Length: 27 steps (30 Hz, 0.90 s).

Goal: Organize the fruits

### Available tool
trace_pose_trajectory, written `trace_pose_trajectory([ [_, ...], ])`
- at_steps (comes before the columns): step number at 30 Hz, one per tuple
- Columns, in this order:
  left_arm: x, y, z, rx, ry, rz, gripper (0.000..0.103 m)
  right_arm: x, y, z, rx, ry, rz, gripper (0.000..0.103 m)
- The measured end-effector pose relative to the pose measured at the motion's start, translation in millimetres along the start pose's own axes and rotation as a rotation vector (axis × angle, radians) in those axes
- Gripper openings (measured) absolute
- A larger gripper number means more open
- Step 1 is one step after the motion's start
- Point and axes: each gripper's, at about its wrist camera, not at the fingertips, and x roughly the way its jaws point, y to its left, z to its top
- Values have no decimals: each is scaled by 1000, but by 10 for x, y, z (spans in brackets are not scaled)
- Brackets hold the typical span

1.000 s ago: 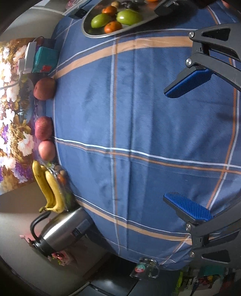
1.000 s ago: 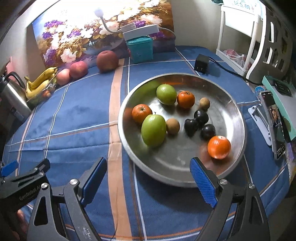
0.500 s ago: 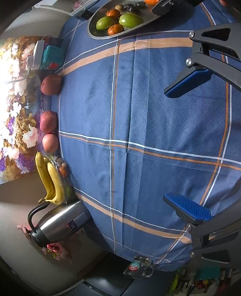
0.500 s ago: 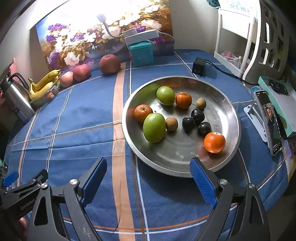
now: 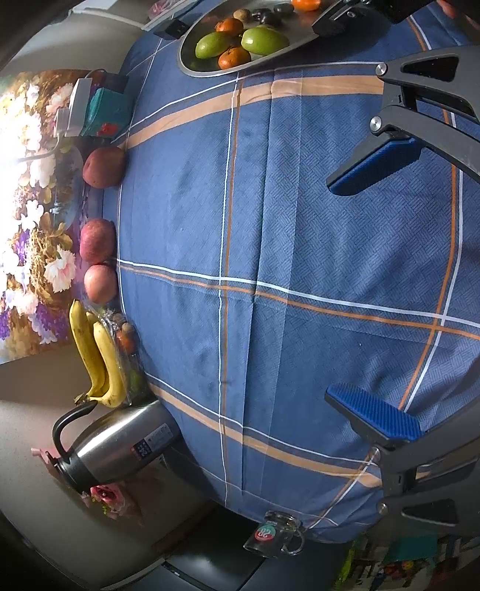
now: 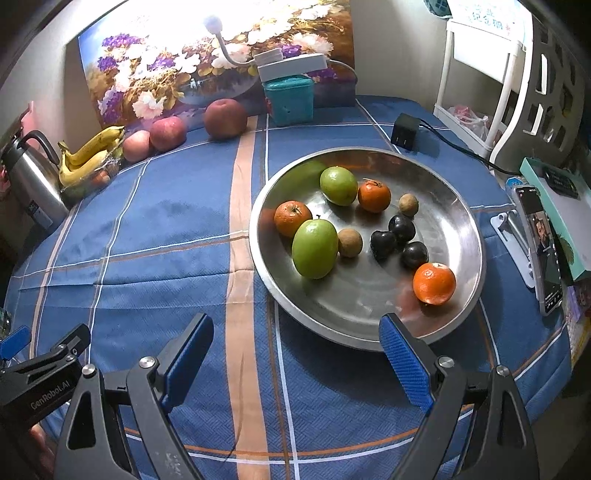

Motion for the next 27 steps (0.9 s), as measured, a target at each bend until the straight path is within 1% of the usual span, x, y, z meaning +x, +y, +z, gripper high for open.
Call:
trace_pose_trajectory([
  [27, 10, 47, 13, -21, 1, 2, 103, 52, 24, -13, -6, 28, 1, 91],
])
